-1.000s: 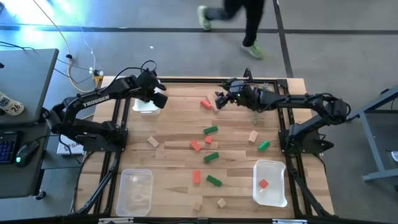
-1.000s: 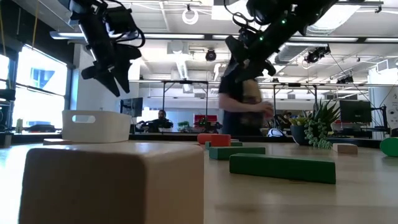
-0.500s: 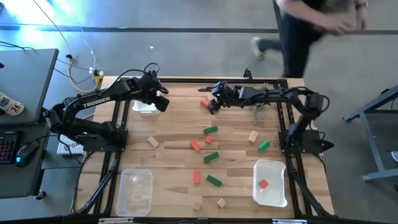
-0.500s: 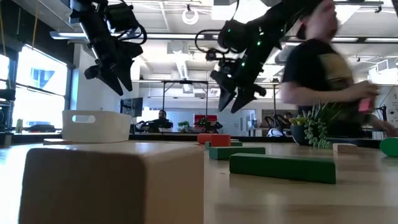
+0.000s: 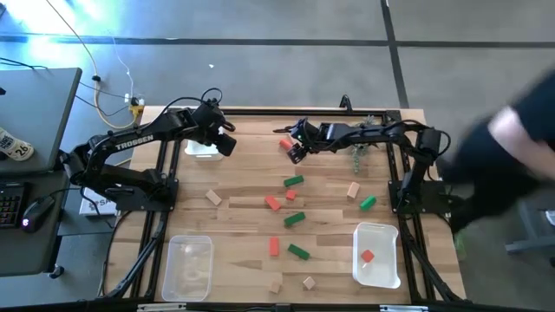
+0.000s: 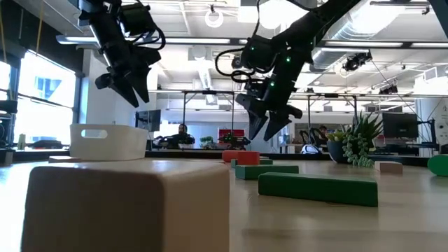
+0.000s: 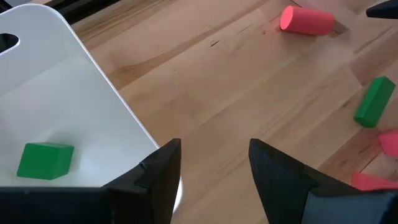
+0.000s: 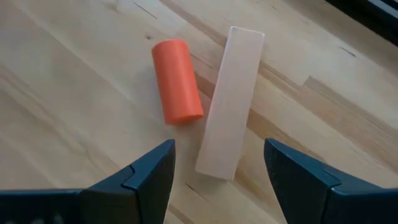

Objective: Sort & place blocks by color
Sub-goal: Put the brown block into the transparent bin

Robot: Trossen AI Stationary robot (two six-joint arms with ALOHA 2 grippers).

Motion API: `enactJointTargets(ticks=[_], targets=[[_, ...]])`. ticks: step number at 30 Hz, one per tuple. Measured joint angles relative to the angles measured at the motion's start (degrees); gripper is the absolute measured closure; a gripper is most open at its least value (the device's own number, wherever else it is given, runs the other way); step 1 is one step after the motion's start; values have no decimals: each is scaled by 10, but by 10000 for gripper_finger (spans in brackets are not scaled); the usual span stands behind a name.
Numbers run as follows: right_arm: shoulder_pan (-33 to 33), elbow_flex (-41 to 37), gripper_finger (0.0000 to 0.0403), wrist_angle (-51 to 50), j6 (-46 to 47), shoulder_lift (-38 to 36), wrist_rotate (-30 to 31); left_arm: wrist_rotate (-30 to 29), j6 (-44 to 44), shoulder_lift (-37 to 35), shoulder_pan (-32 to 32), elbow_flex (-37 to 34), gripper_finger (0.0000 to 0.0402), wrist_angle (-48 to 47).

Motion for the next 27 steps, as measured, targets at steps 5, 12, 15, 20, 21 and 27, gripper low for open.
enactJointTargets(ticks=[5,12,15,20,21,27], targets=[[-1,0,169,3,7,19,1,0,0,0,0,0,227,0],[-1,0,169,15,10,57,8,0,0,0,0,0,227,0],[-3,0,169,17,10,68,8,-1,0,0,0,0,227,0],[-4,0,174,18,10,78,20,-2,0,0,0,0,227,0],[-4,0,180,19,10,79,21,-2,0,0,0,0,227,0],[-5,1,250,26,13,87,5,-2,0,0,0,0,227,0]])
